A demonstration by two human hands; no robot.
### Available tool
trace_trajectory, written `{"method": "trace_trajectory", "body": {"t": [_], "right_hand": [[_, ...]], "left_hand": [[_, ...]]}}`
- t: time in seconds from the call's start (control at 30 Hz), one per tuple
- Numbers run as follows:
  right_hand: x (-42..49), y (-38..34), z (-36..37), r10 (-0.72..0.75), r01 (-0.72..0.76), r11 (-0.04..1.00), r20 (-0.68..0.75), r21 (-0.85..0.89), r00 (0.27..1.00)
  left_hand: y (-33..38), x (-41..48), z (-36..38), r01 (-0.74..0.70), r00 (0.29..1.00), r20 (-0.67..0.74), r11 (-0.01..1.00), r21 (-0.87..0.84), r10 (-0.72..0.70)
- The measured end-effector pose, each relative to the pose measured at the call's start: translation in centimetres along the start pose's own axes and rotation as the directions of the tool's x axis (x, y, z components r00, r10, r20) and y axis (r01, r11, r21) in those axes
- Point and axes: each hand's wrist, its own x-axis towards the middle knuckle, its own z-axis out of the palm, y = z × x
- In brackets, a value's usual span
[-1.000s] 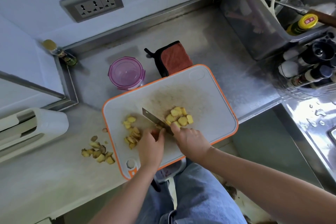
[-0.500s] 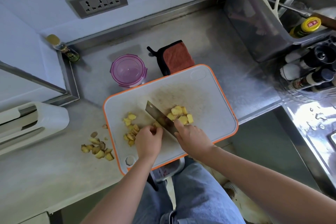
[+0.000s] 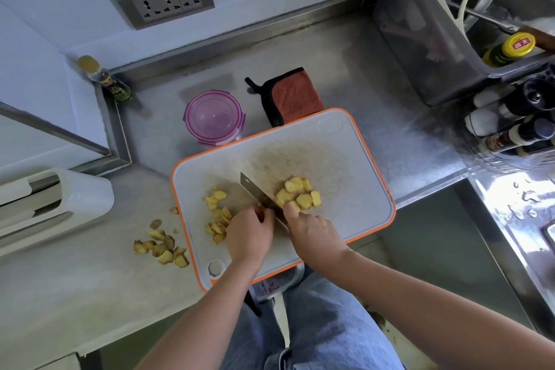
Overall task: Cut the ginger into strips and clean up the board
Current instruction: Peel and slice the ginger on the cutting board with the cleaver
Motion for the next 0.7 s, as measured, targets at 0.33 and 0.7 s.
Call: {"method": "trace_trajectory", "body": {"t": [0.33,0.7], "right_hand": [[1.1,-0.5,0.1,0.023,-0.021,0.997,-0.025,0.075,0.999],[1.6,0.0,-0.8,0.035,-0.01,0.979,-0.119,0.204,0.992]], "left_hand": [[0.2,0.6,-0.7,-0.037,0.999,-0.017,0.993,0.114,0.039],[-0.4,0.1,-1.4,-0.099,0.994,0.07,0.964,0.248,0.084]]}}
